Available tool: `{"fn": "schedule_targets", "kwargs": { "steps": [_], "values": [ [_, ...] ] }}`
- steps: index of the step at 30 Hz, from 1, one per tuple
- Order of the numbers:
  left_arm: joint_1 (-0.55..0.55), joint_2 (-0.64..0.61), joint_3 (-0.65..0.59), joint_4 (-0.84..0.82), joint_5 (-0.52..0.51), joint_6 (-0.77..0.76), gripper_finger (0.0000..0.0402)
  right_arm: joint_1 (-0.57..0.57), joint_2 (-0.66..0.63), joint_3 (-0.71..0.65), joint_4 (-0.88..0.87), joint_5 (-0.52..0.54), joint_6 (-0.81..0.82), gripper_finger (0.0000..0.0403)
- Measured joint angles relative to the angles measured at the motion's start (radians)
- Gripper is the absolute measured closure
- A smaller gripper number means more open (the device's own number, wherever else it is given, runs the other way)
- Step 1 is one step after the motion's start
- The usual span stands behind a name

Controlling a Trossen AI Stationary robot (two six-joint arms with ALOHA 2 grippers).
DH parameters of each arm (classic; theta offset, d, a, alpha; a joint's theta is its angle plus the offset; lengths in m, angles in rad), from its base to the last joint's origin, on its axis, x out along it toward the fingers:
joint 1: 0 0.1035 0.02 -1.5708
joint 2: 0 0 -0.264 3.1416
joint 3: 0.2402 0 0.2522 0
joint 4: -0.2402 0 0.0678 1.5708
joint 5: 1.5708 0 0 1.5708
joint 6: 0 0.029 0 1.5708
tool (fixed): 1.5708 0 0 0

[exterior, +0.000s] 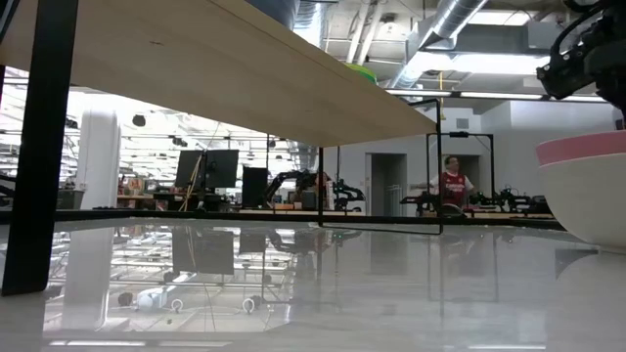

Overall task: Place and stack bowls onto a shelf
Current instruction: Stack the pink bowl onto the green bowl on the shelf

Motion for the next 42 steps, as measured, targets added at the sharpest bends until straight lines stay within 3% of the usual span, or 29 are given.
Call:
{"fn": "schedule_targets", "kwargs": {
  "steps": [10,19,35,37,39,42],
  "values": [
    [0.000,0.000,0.000,0.000,-0.001,0.000,0.0292,0.000,0.000,0.001,-0.007,-0.007,-0.002,0.0378],
    [0.000,0.000,0.000,0.000,-0.001,0.000,0.0292,0.000,0.000,0.022,-0.007,-0.028,0.035,0.0378],
    [0.039,0.000,0.000,0.070,0.053,0.096,0.0292,-0.004,-0.005,0.194,-0.082,-0.038,0.045,0.0378],
    [0.055,0.000,0.000,0.081,0.077,0.099,0.0292,-0.015,-0.009,0.210,-0.045,-0.067,0.013,0.0378],
    [0.073,-0.001,0.000,0.089,0.127,0.112,0.0292,-0.010,-0.014,0.232,0.024,-0.016,-0.005,0.0378],
    [0.092,0.003,0.000,0.133,0.226,0.195,0.0292,-0.033,-0.021,0.228,-0.030,-0.029,-0.012,0.0378]
  ]
}}
